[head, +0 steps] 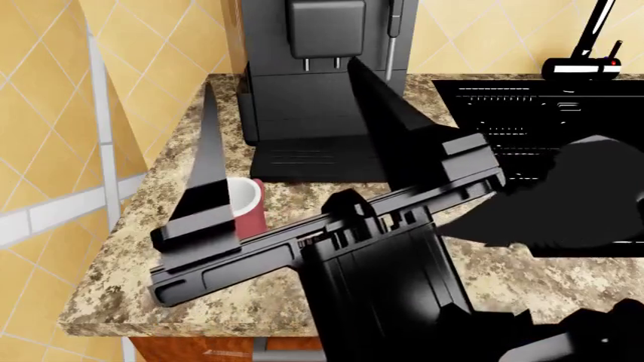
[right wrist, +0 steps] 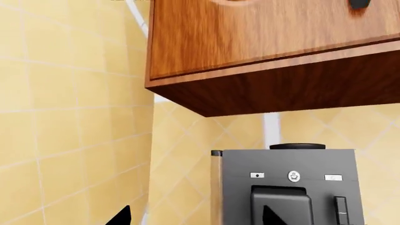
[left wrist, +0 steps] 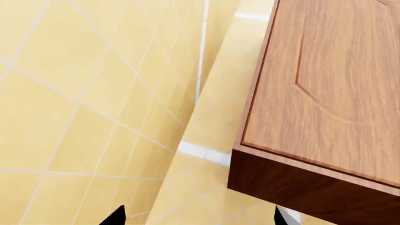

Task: Pick the mug from under the coffee machine dispenser and place it on the counter.

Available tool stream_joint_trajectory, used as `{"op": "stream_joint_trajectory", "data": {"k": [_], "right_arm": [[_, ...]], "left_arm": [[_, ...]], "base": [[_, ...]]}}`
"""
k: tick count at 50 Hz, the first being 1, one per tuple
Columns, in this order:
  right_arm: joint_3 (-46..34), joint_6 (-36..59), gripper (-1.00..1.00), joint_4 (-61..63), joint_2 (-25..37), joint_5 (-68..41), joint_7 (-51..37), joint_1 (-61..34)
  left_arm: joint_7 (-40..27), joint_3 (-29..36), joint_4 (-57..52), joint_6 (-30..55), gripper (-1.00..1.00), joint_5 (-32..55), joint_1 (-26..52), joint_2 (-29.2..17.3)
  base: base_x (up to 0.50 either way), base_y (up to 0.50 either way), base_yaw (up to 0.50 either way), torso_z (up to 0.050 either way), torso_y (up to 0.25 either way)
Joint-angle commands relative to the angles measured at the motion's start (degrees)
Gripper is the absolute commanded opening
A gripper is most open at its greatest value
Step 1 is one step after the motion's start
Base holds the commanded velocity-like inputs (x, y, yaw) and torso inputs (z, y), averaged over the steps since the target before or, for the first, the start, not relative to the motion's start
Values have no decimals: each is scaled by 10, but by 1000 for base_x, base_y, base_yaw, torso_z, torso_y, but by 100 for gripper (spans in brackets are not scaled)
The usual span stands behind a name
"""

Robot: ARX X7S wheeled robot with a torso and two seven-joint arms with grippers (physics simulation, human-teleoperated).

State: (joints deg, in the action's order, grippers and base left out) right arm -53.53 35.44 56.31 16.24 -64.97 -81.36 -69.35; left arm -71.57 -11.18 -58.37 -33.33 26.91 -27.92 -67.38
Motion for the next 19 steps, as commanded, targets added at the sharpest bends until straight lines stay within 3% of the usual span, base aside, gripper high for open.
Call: {"op": "stream_joint_trajectory", "data": {"k": [1,9,19], "right_arm": [[-5,26,100,3,1,1,-31,-18],[-14,56,100,2,3,3,-51,-32],[-19,76,100,9,4,15,-57,-38]], "left_arm": [[-1,-1,-1,0,100,-1,-1,-1],[-2,7,-1,3,100,2,5,-7],[7,74,-2,21,100,10,56,-43]], "base": [[0,0,0,0,0],[0,0,0,0,0],[0,0,0,0,0]]}}
